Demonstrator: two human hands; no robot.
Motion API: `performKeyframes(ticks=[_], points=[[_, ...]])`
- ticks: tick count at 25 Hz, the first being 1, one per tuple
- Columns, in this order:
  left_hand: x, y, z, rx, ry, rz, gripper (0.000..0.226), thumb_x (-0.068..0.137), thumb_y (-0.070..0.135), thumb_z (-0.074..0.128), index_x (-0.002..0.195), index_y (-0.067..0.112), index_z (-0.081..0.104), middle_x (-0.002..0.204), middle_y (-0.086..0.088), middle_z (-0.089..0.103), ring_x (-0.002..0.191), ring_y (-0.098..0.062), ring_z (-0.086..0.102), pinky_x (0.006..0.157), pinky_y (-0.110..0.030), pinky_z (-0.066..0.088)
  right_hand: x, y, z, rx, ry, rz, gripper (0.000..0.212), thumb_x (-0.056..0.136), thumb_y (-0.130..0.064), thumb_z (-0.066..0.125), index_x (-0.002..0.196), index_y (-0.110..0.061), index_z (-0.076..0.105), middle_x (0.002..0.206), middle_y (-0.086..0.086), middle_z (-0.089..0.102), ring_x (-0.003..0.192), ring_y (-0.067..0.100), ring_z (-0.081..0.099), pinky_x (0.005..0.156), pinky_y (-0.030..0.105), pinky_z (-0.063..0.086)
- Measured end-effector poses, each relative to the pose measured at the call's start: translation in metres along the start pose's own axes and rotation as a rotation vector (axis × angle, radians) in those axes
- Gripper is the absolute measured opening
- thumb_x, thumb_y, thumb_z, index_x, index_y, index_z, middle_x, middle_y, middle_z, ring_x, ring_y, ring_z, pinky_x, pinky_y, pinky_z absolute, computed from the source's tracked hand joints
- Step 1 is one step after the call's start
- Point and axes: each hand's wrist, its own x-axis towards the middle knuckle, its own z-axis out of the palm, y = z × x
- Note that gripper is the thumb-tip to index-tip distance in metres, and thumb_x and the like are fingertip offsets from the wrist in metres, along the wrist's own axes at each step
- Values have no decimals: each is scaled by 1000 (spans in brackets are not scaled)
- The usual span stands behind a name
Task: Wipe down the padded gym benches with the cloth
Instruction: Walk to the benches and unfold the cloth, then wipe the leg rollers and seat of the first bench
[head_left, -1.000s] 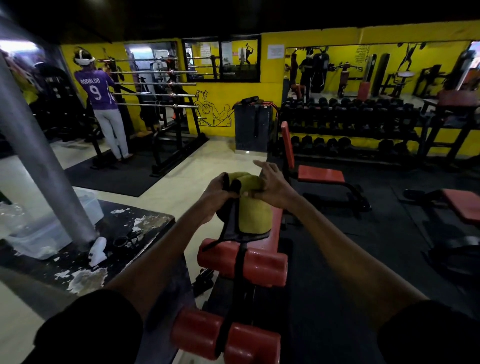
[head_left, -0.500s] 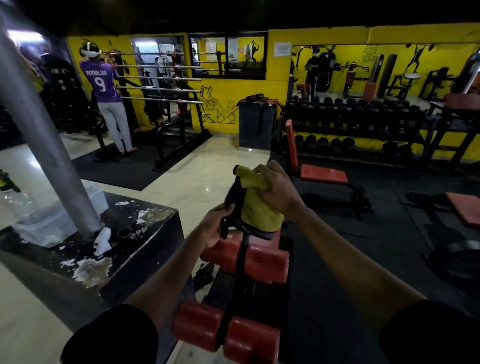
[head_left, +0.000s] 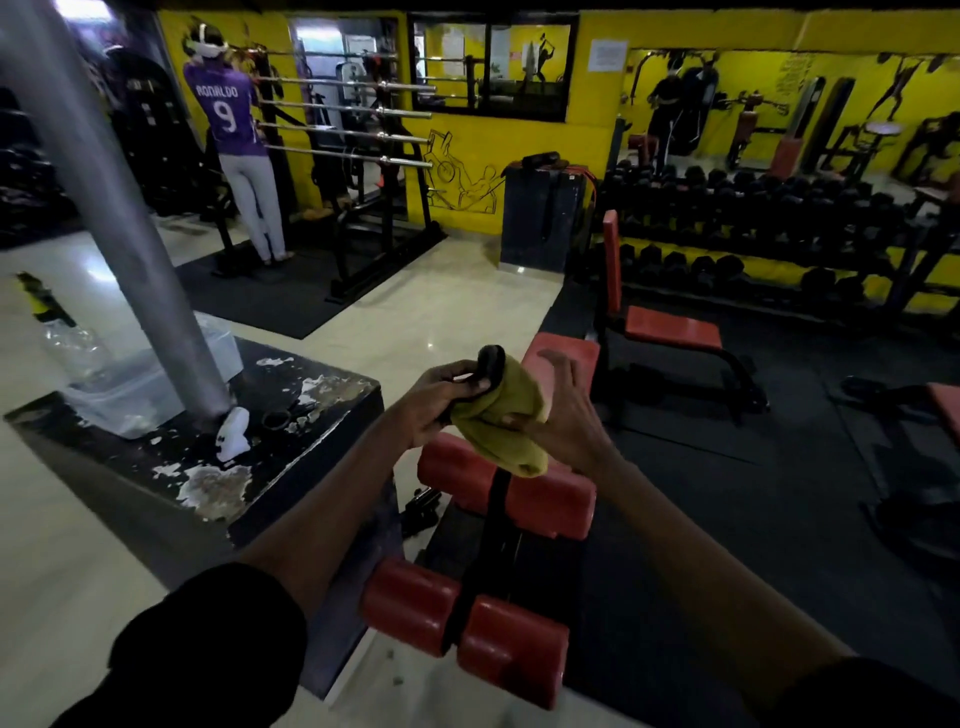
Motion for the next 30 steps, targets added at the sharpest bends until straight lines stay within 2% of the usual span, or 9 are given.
performKeyframes(ticks=[2, 4, 8, 10, 13, 16, 21, 27, 30], points=[[-10, -10, -7, -17, -48, -13, 31, 79, 12, 73, 110, 12, 73, 101, -9, 71, 93, -22, 69, 81, -31, 57, 5, 6, 8, 42, -179, 81, 102, 62, -75, 78, 143, -22, 44, 137, 5, 56, 122, 22, 57, 102, 47, 51], [-19, -18, -11, 2, -37, -25, 30, 80, 11, 73, 110, 10, 72, 99, -8, 73, 91, -20, 70, 80, -29, 59, 7, 12, 23, 46, -269, 165, 99, 54, -86, 73, 127, -21, 56, 117, 2, 68, 106, 23, 66, 90, 51, 57], [-19, -60, -43, 281, 236, -51, 21, 93, 16, 68, 113, 10, 72, 102, -9, 74, 90, -17, 70, 73, -20, 56, -6, 14, 55, 5, -220, 236, 57, 74, -52, 80, 109, -16, 53, 104, 1, 64, 95, 27, 65, 73, 36, 51], [-19, -102, -74, 490, 365, -89, 22, 90, 27, 67, 106, 14, 74, 101, -8, 75, 92, -21, 70, 74, -27, 54, -12, 26, 76, -21, -159, 233, 55, 81, -39, 81, 118, -14, 48, 106, 4, 57, 91, 28, 61, 64, 31, 41], [-38, -165, -105, 675, 359, -248, 14, 96, 15, 61, 99, 16, 74, 97, -5, 73, 89, -19, 66, 74, -26, 48, -27, 53, 113, -212, -197, 159, 60, 88, -39, 72, 139, -24, 44, 120, 9, 47, 93, 29, 56, 64, 37, 46], [-55, -226, -124, 780, 323, -438, 18, 98, 16, 58, 103, 18, 75, 106, -6, 73, 97, -23, 67, 83, -31, 51, -40, 85, 155, -351, -242, 81, 40, 89, -18, 65, 127, -27, 60, 120, 9, 47, 103, 31, 52, 73, 40, 48], [-58, -291, -144, 817, 333, -542, 24, 99, 17, 57, 121, 11, 65, 114, -2, 62, 106, -18, 58, 83, -26, 40, -44, 133, 236, -376, -371, 103, 51, 79, -4, 66, 123, -30, 65, 117, 7, 49, 101, 34, 47, 76, 47, 49], [-59, -369, -198, 868, 324, -591, 62, 94, 10, 62, 151, 11, 37, 150, -15, 44, 139, -31, 41, 111, -36, 33, -40, 167, 329, -426, -498, 25, 45, 84, -10, 66, 126, -22, 61, 121, 11, 49, 106, 35, 46, 84, 51, 49], [-56, -405, -216, 890, 311, -526, 64, 98, 9, 57, 156, 11, 28, 158, -13, 34, 146, -29, 30, 119, -41, 27, -59, 169, 386, -414, -652, 148, 53, 91, -22, 63, 142, -28, 47, 140, 9, 39, 120, 34, 41, 94, 51, 48]])
